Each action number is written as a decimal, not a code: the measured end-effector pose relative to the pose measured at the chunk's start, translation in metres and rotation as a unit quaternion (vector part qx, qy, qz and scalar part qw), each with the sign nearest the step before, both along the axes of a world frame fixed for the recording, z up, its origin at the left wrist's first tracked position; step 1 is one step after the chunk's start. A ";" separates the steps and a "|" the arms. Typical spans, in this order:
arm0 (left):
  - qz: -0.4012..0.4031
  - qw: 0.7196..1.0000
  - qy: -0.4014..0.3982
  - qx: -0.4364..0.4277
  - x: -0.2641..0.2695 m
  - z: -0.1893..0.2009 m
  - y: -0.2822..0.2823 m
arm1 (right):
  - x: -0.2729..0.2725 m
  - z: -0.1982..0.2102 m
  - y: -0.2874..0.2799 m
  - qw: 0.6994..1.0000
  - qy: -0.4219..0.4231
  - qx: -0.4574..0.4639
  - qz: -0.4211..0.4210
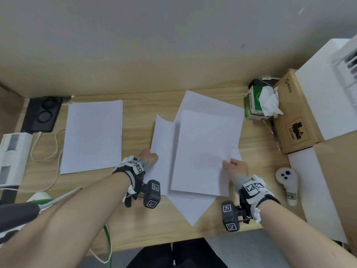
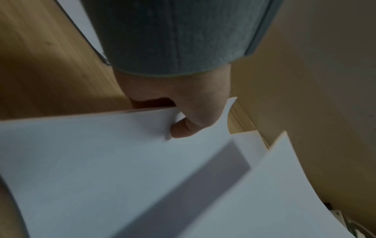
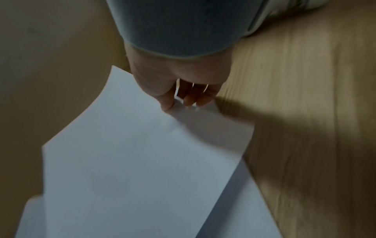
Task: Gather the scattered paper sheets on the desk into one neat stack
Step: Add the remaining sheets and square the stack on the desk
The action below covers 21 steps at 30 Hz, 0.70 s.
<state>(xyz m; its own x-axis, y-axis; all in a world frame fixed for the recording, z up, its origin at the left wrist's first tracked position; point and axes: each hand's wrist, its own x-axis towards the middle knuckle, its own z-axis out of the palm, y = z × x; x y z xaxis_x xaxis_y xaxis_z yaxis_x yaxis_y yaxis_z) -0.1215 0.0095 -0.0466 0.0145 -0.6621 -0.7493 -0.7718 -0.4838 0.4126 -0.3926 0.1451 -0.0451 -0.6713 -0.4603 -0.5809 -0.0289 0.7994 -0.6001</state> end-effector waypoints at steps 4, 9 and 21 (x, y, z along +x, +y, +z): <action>0.079 0.993 0.089 0.013 0.013 -0.008 0.004 | 0.050 -0.007 -0.014 0.997 0.003 -0.003 0.083; 0.115 0.985 0.131 0.011 0.026 -0.021 0.018 | 0.086 -0.026 -0.015 0.980 -0.015 0.036 0.195; -0.008 0.998 -0.014 -0.067 0.036 -0.026 0.025 | 0.020 -0.027 0.040 0.985 0.068 0.156 -0.031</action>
